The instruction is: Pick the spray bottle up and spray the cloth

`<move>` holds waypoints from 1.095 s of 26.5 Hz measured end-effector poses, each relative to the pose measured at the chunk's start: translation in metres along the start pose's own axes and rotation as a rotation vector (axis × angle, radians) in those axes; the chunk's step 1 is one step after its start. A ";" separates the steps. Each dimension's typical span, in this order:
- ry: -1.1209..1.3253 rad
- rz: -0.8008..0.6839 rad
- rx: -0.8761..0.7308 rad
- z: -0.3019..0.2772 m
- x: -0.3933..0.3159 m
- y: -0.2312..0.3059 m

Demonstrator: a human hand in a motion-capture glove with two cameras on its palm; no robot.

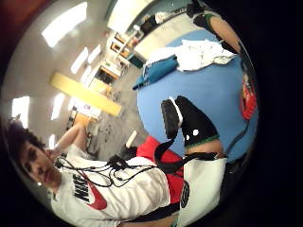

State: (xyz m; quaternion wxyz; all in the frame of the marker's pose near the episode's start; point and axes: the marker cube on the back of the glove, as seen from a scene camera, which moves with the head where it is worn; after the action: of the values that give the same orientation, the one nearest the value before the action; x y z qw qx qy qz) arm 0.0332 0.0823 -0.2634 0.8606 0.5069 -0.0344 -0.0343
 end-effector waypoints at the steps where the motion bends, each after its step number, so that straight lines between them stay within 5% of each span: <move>1: -0.041 0.050 0.062 -0.009 0.011 0.006; 5: -0.203 0.291 0.186 -0.023 0.060 0.020; 10: -0.383 0.430 0.113 0.002 0.105 0.008; 29: -0.592 0.333 0.006 0.074 0.094 -0.075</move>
State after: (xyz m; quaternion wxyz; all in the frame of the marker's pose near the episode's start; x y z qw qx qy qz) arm 0.1176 -0.0278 -0.2911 0.8056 0.4648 -0.3653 -0.0388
